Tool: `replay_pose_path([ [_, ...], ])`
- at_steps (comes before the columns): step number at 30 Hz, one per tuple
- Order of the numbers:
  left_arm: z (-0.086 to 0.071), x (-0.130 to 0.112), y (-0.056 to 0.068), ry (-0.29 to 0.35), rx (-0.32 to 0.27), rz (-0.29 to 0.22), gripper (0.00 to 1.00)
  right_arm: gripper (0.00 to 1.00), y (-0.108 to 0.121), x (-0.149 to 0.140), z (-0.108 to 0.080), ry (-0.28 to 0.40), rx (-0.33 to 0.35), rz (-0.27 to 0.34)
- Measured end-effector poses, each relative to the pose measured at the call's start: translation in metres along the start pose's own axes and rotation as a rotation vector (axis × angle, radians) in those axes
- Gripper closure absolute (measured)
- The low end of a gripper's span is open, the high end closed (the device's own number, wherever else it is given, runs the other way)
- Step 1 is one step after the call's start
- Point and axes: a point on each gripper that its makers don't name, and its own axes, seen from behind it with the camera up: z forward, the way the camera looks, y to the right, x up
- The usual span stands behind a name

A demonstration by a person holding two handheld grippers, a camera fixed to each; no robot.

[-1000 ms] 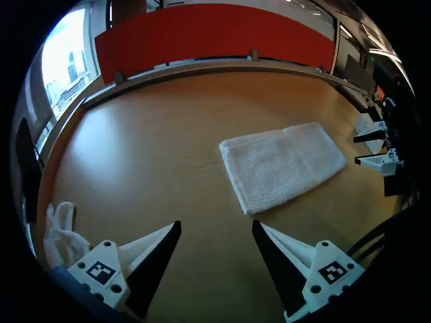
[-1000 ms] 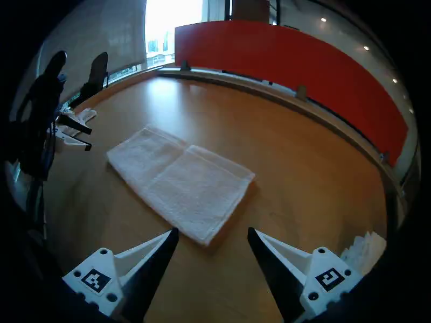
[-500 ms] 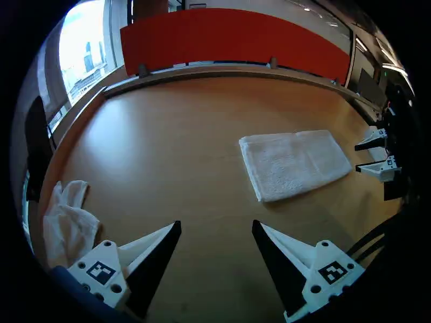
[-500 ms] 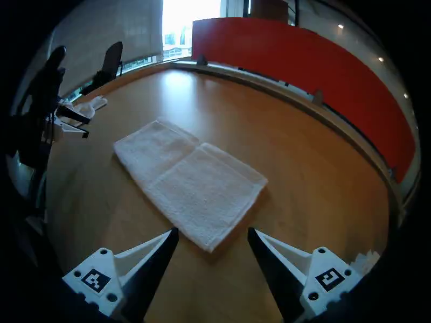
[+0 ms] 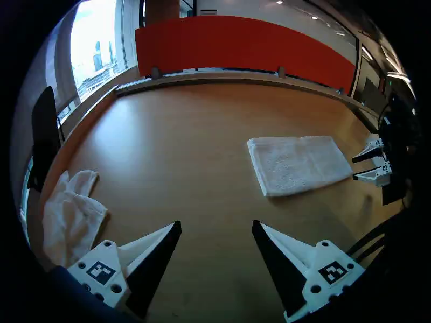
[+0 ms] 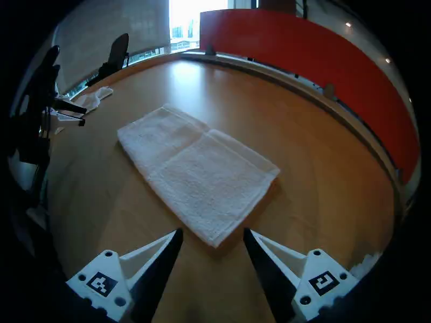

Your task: Fold towel

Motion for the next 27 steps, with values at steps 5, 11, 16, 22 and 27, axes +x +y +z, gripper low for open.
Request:
replay_pose_path([
  [5, -0.004, -0.004, -0.005, 0.013, 0.011, -0.01, 0.02, 0.2, -0.001, -0.002, 0.001, -0.009, 0.011, 0.003],
  [11, -0.009, -0.01, -0.011, 0.013, 0.024, -0.021, 0.02, 0.36, -0.001, -0.008, 0.002, -0.036, 0.026, 0.004],
  [16, -0.014, -0.014, -0.015, 0.016, 0.034, -0.029, 0.02, 0.5, 0.0, -0.014, 0.005, -0.06, 0.032, 0.011],
  [22, -0.018, -0.017, -0.019, 0.018, 0.04, -0.031, 0.02, 0.55, 0.001, -0.017, 0.005, -0.071, 0.034, 0.007],
  [27, -0.019, -0.018, -0.02, 0.017, 0.043, -0.03, 0.02, 0.66, 0.001, -0.017, 0.005, -0.071, 0.034, 0.011],
])
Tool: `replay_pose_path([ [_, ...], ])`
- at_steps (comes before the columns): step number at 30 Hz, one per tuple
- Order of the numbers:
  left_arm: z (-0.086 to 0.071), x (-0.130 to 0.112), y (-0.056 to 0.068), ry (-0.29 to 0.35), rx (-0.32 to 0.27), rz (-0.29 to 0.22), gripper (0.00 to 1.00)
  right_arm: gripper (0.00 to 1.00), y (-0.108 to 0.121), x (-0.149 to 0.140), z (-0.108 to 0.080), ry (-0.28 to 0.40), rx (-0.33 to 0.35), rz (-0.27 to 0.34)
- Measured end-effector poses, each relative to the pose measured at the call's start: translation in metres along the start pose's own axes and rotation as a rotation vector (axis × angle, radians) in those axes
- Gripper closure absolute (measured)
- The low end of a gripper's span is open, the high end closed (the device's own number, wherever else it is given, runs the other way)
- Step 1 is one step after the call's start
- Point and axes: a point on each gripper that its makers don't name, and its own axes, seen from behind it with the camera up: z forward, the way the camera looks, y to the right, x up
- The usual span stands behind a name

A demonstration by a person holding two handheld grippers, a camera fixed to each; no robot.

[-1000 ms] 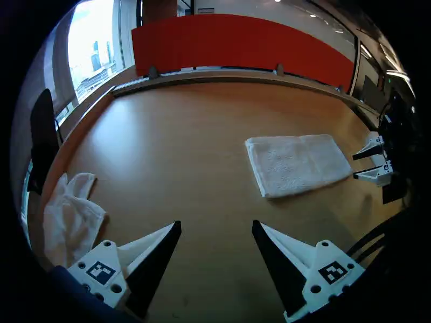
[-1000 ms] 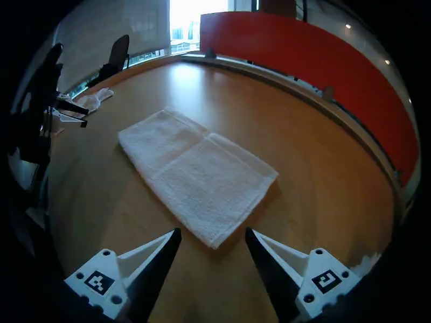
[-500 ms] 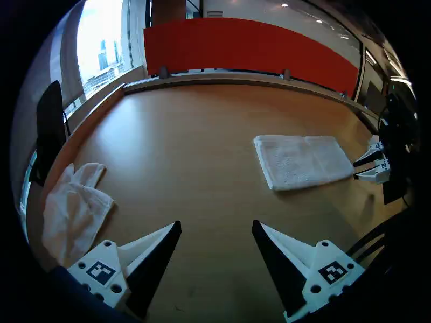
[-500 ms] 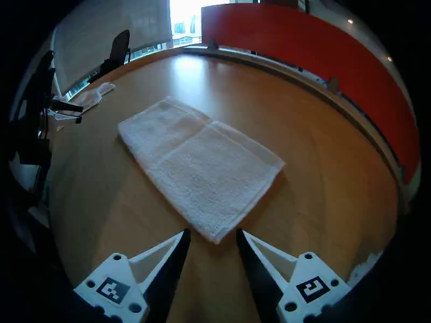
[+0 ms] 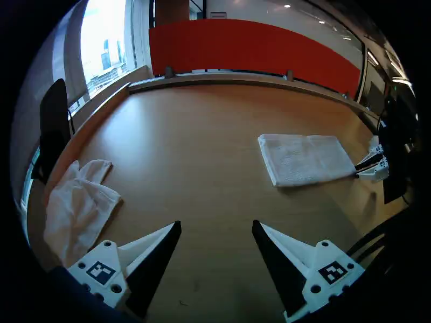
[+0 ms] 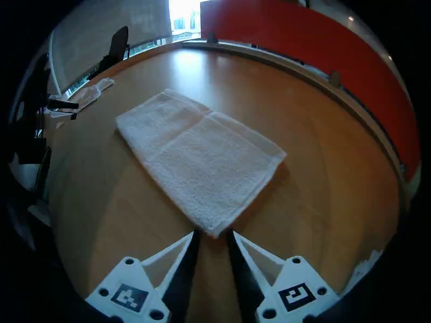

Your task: Fold towel

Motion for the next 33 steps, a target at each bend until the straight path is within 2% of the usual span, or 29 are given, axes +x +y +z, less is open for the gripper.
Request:
replay_pose_path([
  [4, 0.0, 0.001, 0.001, 0.003, -0.001, 0.004, 0.02, 0.78, 0.0, 0.0, -0.001, 0.001, 0.001, 0.003],
  [6, 0.0, 0.002, 0.002, 0.005, -0.002, 0.006, 0.02, 0.89, -0.001, 0.0, -0.001, 0.002, 0.005, 0.006],
  [8, 0.0, 0.003, 0.002, 0.007, -0.002, 0.008, 0.02, 0.94, -0.002, 0.0, -0.002, 0.008, 0.007, 0.005],
  [20, 0.0, 0.006, 0.004, 0.011, -0.006, 0.01, 0.02, 0.96, -0.01, 0.002, -0.011, 0.027, -0.003, 0.002],
  [26, -0.002, 0.005, 0.004, 0.011, -0.005, 0.016, 0.02, 0.96, -0.009, 0.009, -0.015, 0.051, -0.013, 0.011],
  [33, -0.003, 0.004, 0.004, 0.009, -0.006, 0.012, 0.02, 0.96, -0.005, 0.022, -0.028, 0.088, -0.036, 0.011],
])
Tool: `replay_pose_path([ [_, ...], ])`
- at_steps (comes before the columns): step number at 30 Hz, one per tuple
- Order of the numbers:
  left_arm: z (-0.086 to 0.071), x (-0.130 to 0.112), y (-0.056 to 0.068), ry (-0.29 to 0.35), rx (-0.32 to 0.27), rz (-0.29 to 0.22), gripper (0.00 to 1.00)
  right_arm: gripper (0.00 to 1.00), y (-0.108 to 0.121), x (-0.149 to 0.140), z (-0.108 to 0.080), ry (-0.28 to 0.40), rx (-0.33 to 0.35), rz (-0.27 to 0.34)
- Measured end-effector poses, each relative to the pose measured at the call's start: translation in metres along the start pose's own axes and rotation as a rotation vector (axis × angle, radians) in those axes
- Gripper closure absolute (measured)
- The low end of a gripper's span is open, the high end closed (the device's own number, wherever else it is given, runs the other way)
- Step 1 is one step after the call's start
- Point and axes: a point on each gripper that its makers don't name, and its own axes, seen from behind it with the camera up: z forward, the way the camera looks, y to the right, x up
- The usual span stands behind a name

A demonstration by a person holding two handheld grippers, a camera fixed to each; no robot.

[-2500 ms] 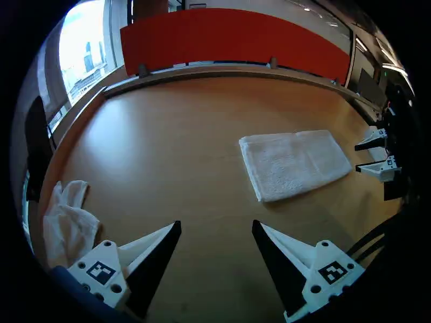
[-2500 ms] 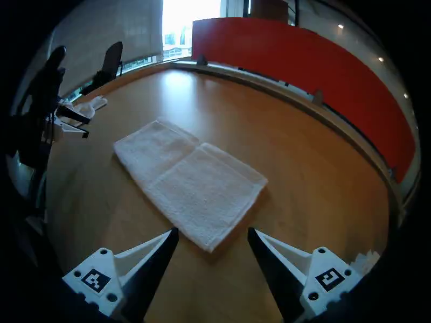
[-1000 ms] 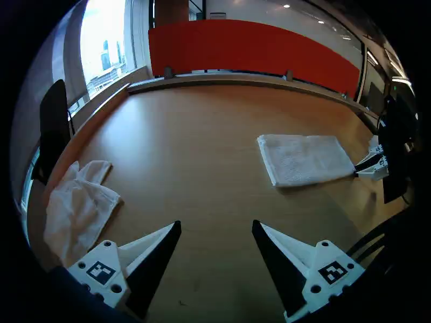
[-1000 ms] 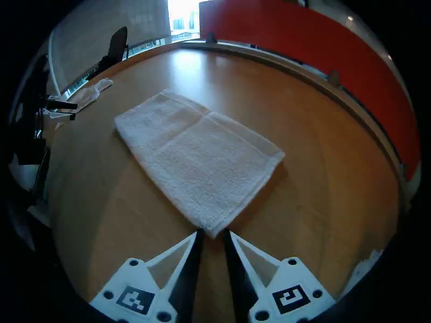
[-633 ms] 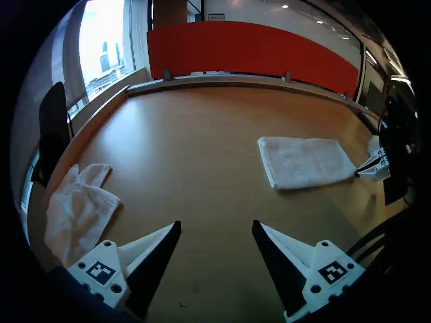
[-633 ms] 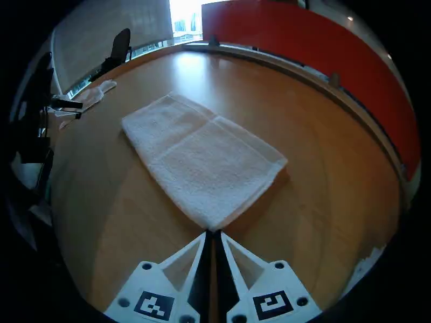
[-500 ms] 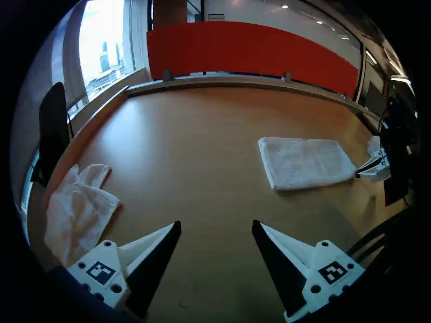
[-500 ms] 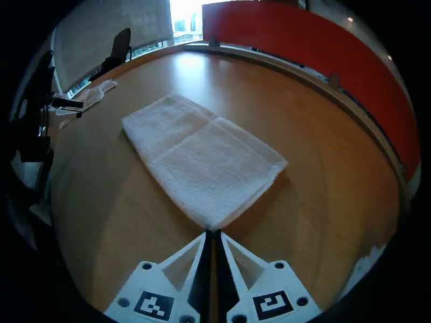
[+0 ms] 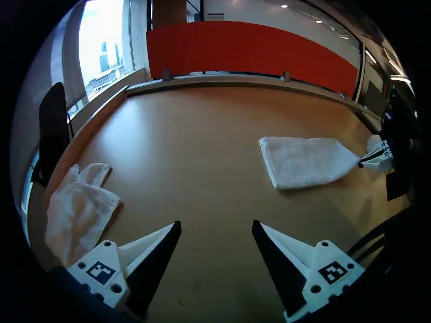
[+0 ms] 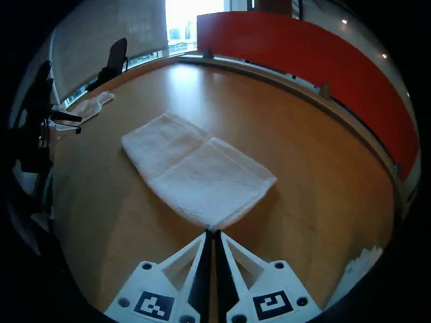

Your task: Fold towel

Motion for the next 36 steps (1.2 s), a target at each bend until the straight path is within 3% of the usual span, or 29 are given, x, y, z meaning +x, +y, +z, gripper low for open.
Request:
replay_pose_path([
  [11, -0.002, 0.002, 0.001, 0.001, -0.004, 0.0, 0.02, 0.96, 0.005, 0.026, -0.023, 0.052, -0.026, -0.026],
  [21, -0.003, 0.003, 0.008, -0.001, -0.015, -0.001, 0.02, 0.96, 0.005, 0.056, -0.041, 0.094, -0.034, -0.089],
  [36, -0.006, -0.004, 0.01, 0.0, -0.015, -0.003, 0.02, 0.96, 0.006, 0.085, -0.037, 0.103, -0.027, -0.167],
])
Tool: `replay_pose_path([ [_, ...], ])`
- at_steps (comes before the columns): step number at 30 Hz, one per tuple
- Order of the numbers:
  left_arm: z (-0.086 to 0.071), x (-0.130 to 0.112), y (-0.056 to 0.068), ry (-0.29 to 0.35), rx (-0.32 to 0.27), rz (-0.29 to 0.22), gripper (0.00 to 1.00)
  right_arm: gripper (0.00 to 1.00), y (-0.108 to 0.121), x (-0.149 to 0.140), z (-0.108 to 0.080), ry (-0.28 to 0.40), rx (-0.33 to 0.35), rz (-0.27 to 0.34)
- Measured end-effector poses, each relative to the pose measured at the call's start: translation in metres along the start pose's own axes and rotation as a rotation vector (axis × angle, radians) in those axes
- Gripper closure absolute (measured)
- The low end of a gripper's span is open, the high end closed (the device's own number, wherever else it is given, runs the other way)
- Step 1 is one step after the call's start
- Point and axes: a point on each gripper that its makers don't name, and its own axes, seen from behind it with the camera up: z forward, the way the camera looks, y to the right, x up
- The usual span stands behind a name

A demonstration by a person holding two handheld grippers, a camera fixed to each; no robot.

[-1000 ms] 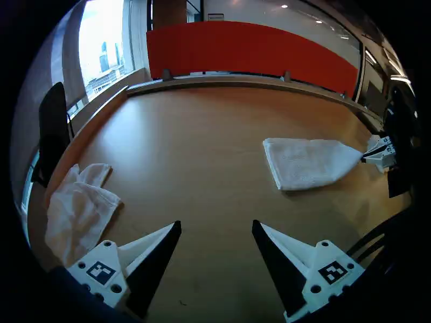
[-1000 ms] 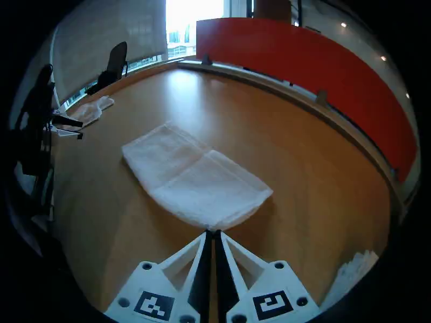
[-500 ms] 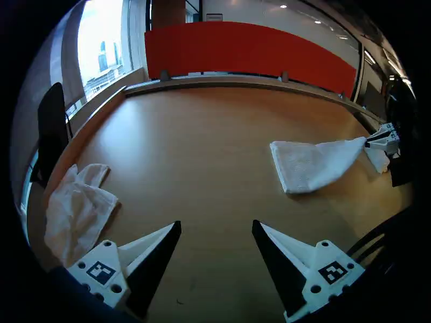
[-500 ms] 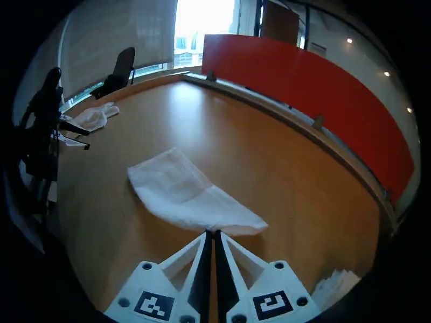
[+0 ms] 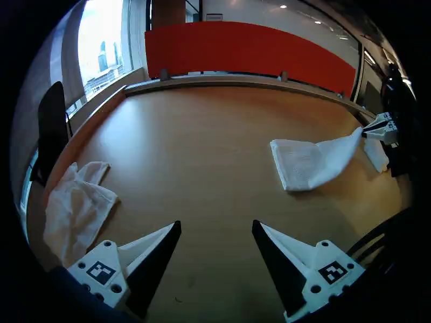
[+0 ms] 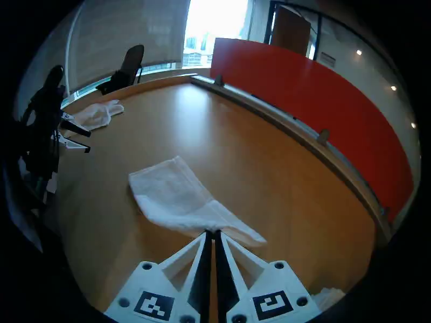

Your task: Fold towel

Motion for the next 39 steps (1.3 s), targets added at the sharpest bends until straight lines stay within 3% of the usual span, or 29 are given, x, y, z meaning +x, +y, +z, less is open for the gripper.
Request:
replay_pose_path([
  [11, -0.002, 0.0, -0.001, 0.019, -0.004, -0.008, 0.02, 0.96, -0.015, 0.046, 0.023, 0.015, 0.07, -0.117],
  [23, -0.007, -0.006, -0.004, 0.029, -0.009, -0.028, 0.02, 0.96, -0.073, 0.08, 0.063, -0.008, 0.214, -0.239],
  [33, -0.009, -0.01, -0.011, 0.035, -0.002, -0.033, 0.02, 0.96, -0.136, 0.067, 0.112, -0.077, 0.332, -0.271],
  [39, -0.008, -0.016, -0.014, 0.027, 0.001, -0.055, 0.02, 0.96, -0.155, 0.048, 0.135, -0.126, 0.36, -0.273],
])
